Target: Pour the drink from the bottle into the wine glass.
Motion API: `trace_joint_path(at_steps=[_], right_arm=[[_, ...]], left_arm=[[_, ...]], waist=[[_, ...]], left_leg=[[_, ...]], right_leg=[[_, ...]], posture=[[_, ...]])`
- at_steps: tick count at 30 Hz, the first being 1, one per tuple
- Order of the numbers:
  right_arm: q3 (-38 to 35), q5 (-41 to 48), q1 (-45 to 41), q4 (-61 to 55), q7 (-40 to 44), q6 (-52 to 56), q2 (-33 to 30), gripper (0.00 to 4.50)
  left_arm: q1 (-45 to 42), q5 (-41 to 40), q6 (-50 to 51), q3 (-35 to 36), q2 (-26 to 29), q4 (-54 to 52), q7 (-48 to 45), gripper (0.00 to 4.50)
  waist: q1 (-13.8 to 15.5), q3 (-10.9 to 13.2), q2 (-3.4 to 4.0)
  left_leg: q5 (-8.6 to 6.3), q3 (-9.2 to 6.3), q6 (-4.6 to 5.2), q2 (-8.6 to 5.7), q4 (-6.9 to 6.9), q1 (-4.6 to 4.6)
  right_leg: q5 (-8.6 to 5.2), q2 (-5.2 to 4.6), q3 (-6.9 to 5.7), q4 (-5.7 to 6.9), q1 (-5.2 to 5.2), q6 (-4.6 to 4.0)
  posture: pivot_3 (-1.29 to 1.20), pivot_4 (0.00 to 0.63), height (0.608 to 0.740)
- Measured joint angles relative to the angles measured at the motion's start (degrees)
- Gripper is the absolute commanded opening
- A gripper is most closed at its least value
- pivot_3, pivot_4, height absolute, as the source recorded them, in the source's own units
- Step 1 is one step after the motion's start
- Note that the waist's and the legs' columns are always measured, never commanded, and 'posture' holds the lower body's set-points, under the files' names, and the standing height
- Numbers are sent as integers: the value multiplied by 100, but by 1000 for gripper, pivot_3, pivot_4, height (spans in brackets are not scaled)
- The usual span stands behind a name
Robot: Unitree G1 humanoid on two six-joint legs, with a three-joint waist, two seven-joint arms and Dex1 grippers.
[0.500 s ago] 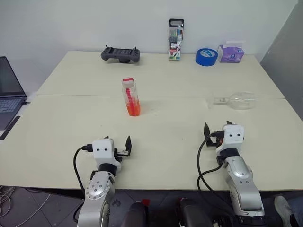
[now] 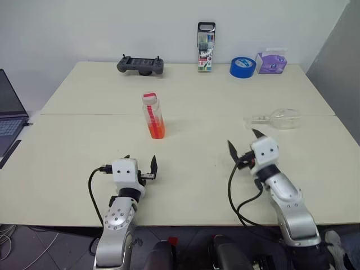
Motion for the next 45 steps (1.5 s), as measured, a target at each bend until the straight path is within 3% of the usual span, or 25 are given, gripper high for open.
trace_joint_path(at_steps=[6,14,23,35,45], right_arm=[[13,894,-708,-117,776,1129,-228,4500],[-212,1789,-1556,-93,1121,1911,-275,4500],[-215,2032,-1859,-25,1146,2139,-278,4500],[-204,2045,-1930,-22,1024,2233,-279,4500],[-196,2047,-1928,-182,908,2361,-280,4500]], left_arm=[[-815,-11,130,78,-42,177,101,4468],[-2221,-246,520,278,105,549,-17,4468],[-2791,-394,597,504,298,1331,-121,4468],[-3785,-365,-291,522,384,2919,-278,4468],[-3905,-340,-646,469,352,3428,-277,4468]], waist=[[39,1,-2],[19,1,-3],[19,1,-3],[20,2,-3],[19,2,-4]], left_leg=[[0,-9,0,-6,4,-7],[0,-8,0,-5,3,-6],[0,-12,0,-4,1,-10],[0,-10,-1,-8,0,-11],[0,-11,-1,-10,0,-13]], right_leg=[[14,-4,-8,0,1,-22],[17,-2,-11,1,1,-21],[17,-6,-11,1,-4,-22],[18,-14,-11,0,-6,-20],[18,-34,-13,0,-8,-20]], posture=[[0,150,740],[0,150,740],[0,150,740],[0,150,740],[0,150,740]])
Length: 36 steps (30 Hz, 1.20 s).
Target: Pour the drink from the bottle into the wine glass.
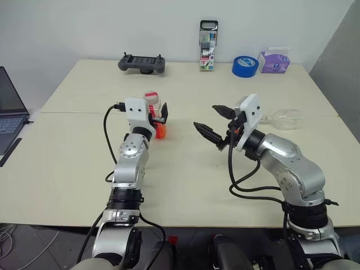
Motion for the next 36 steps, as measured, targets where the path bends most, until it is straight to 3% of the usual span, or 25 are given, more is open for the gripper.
trace_joint_path(at_steps=[1,8,9,19,23,27,36], right_arm=[[2,0,0,-9,-2,21,0,4500],[6,-2,35,-70,-17,64,-10,4500],[8,-2,36,-72,-21,69,-10,4500],[-4,7,-221,-76,-229,224,86,4500],[-192,100,-889,-78,-715,917,216,4500],[-254,486,-1093,-368,-1031,1848,473,4500],[-420,695,-1154,-747,-1883,2674,1100,4500]], left_arm=[[-7,1,-31,-5,-33,21,4,4468],[-29,74,-102,-85,-97,28,105,2229],[-29,74,-95,-82,-103,28,139,2111],[-127,5,-124,-37,-12,210,19,2110],[-106,-533,61,-115,176,75,-1016,2109],[52,-1090,430,-356,504,-877,-2089,2109],[664,-1524,1280,-690,1054,-1852,-3019,2108]], waist=[[0,0,0],[-2,0,0],[-2,0,0],[-16,0,0],[-16,1,0],[-17,2,0],[-31,5,7]], left_leg=[[0,0,0,0,1,-1],[0,-2,0,-1,0,-1],[0,-2,0,-1,0,-1],[1,1,-1,-1,1,4],[8,-4,-13,0,0,-7],[10,-6,-18,3,-10,-23],[9,-1,-16,-1,-6,-27]], right_leg=[[0,0,-1,0,0,0],[0,-2,-1,0,0,0],[0,-2,-1,0,0,0],[0,-1,-5,6,0,1],[1,0,-9,8,-8,0],[0,-7,-2,-1,-25,0],[-1,-9,2,8,-33,2]], posture=[[0,150,740],[0,150,740],[0,150,740],[0,150,740],[0,150,740],[0,150,740],[0,150,740]])
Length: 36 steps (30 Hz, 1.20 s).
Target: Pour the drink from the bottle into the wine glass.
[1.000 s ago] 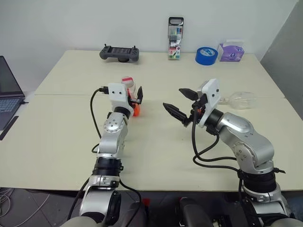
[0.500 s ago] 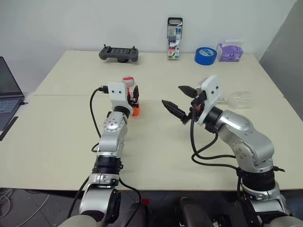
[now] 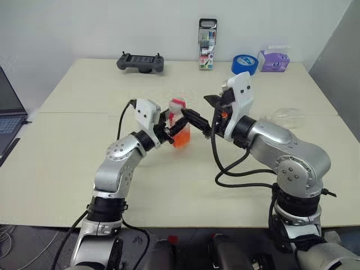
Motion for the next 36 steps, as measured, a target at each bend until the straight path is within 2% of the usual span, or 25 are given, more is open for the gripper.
trace_joint_path(at_steps=[10,17,20,26,29,32,36], right_arm=[[250,-35,198,-153,-379,369,338,4500],[406,-172,250,-201,-552,437,306,4500],[404,-258,279,-207,-630,446,293,3923],[521,-247,320,-347,-610,513,293,1929],[521,-240,371,-429,-549,554,198,1888],[492,48,371,-428,203,369,-478,1888],[-112,1011,424,-212,2367,-105,-1892,1888]], left_arm=[[47,-32,17,-214,-73,-76,-280,2108],[183,-153,6,-232,-54,-219,-629,2108],[230,-165,6,-239,-45,-227,-741,2108],[230,-165,9,-295,-39,-228,-761,2107],[236,-164,12,-352,-31,-228,-795,2107],[233,-228,16,-420,9,-237,-1013,2107],[181,-520,159,-634,159,-611,-1588,2103]], waist=[[-1,0,0],[-2,1,1],[-2,1,1],[-3,1,1],[-3,1,1],[-2,3,3],[11,15,5]], left_leg=[[0,-1,1,1,-2,0],[0,0,1,1,-2,0],[0,0,1,1,-1,0],[0,-1,1,1,-2,0],[0,1,1,0,-2,0],[-1,3,2,-3,0,0],[-4,4,7,-8,0,-2]], right_leg=[[0,2,-1,0,0,0],[0,2,-1,-2,0,0],[0,2,-1,-2,0,0],[-1,2,-1,-3,0,1],[0,2,0,-3,0,1],[-1,7,-8,-8,4,1],[-1,24,-17,-32,16,3]], posture=[[0,150,740],[0,150,740],[0,150,740],[0,150,740],[0,150,740],[0,150,740],[0,150,740]])
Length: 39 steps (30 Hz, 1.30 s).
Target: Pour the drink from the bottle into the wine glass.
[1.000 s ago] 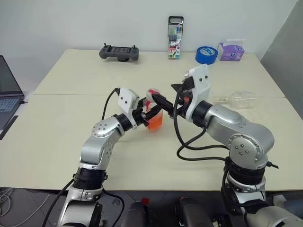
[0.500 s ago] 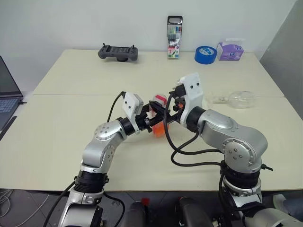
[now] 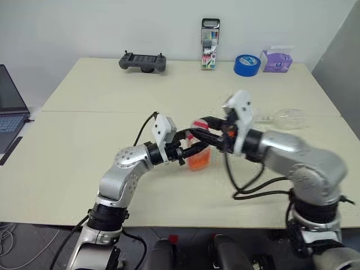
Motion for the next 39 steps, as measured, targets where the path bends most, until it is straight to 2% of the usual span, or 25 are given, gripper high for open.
trace_joint_path(at_steps=[2,6,9,12,19,20,24,29,32,36,39], right_arm=[[-107,269,6,181,1134,-302,-709,1887],[79,197,-5,809,2319,-1113,-1160,1887],[367,-161,-23,1076,2705,-1726,-1252,1887],[418,-199,-28,1256,2735,-1902,-1143,1887],[411,-135,-135,903,1688,-1522,-686,4276],[404,-140,-135,752,1459,-1488,-627,4492],[303,-151,-135,21,321,-1093,-311,4500],[248,-187,-133,-796,-1454,70,374,4500],[178,-192,-63,-1192,-2144,655,707,4500],[-37,-259,6,-1592,-3090,1416,1714,4500],[-109,-448,23,-1821,-3521,1794,2045,4500]], left_arm=[[2,-139,86,-193,16,-227,-232,2103],[-39,-193,133,-335,15,-327,-308,2102],[-16,-128,134,-382,36,-297,-280,2101],[-10,-108,134,-358,61,-293,-222,2101],[44,-1,121,-180,-16,-201,241,2086],[44,15,119,-178,-22,-189,259,2086],[44,36,104,-182,-32,-39,238,2086],[36,70,48,-182,-35,133,152,2086],[34,133,-47,-182,-30,247,101,2086],[-139,213,-226,-183,-51,494,27,2086],[-241,236,-370,-177,-63,589,-6,2086]], waist=[[-3,7,9],[-44,10,13],[-45,10,13],[-31,11,13],[8,11,13],[9,11,13],[10,11,13],[8,11,14],[8,11,14],[2,11,14],[1,10,15]], left_leg=[[-9,8,16,3,0,4],[-13,19,22,14,-2,23],[-12,14,22,19,1,23],[-12,4,21,25,3,22],[-11,2,19,18,6,14],[-11,1,19,16,6,13],[-11,2,18,11,4,10],[-8,-1,13,12,3,9],[-8,0,13,11,4,9],[-8,-2,12,12,3,8],[-8,2,12,8,4,8]], right_leg=[[-1,2,0,-9,7,1],[-2,15,16,3,7,2],[-6,35,16,6,7,9],[-3,35,20,13,7,4],[-1,15,24,11,7,1],[-1,10,24,10,6,1],[-1,-20,22,6,3,1],[-1,-21,21,18,-3,1],[-1,-22,22,18,-3,1],[-1,-20,20,25,-8,1],[-1,-21,22,23,-7,1]], posture=[[0,150,740],[0,150,740],[0,150,740],[0,150,740],[0,150,740],[0,150,740],[0,150,740],[0,150,740],[0,150,740],[0,150,740],[0,150,740]])
